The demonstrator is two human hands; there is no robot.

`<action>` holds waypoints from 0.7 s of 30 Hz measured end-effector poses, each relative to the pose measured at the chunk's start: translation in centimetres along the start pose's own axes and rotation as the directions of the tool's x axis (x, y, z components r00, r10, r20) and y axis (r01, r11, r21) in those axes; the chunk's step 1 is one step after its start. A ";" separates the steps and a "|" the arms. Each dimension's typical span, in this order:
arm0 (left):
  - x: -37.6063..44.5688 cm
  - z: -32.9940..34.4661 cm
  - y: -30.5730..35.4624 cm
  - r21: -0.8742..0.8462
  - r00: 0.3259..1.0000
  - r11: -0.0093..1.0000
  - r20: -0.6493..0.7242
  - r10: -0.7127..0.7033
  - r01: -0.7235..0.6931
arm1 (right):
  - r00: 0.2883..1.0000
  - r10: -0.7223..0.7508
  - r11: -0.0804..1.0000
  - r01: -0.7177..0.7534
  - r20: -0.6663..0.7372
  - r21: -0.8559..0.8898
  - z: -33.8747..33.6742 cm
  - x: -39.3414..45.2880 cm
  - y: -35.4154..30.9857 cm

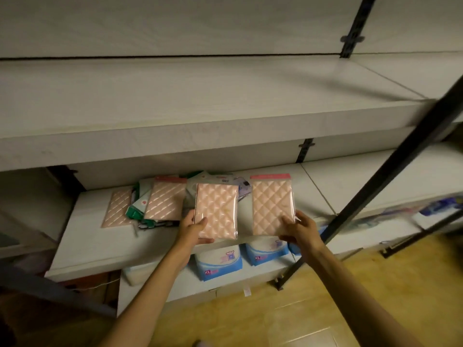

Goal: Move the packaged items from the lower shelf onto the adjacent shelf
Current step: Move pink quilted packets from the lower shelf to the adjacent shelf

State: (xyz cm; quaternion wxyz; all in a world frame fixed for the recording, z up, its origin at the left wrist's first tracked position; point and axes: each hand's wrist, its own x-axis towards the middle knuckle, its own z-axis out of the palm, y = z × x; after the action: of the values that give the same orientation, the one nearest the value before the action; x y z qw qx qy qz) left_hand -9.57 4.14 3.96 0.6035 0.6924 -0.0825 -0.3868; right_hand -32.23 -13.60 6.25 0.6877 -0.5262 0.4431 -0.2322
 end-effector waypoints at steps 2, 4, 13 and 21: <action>-1.2 1.8 -0.3 -0.011 0.999 0.999 -0.003 0.032 -0.032 | 1.000 -0.008 1.000 0.008 -0.015 0.010 -2.0 -0.8 0.0; -2.8 3.8 -0.6 -0.013 0.997 0.997 -0.006 0.071 -0.071 | 0.999 -0.032 0.999 0.032 -0.016 0.023 -4.2 -2.0 -0.1; -11.8 15.8 -1.5 -0.006 0.973 0.976 0.080 0.218 -0.218 | 0.990 -0.137 0.990 0.137 -0.021 0.031 -17.9 -8.4 -0.4; -16.9 29.0 -2.1 -0.053 0.942 0.960 0.186 0.278 -0.273 | 0.979 -0.166 0.981 0.176 -0.119 0.077 -31.3 -11.4 -3.4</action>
State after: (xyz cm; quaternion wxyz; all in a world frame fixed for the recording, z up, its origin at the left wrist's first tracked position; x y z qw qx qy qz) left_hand -40.35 -7.91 10.18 0.6499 0.6256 -0.2312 -0.3643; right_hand -64.16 -21.99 11.86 0.6616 -0.5178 0.4235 -0.3388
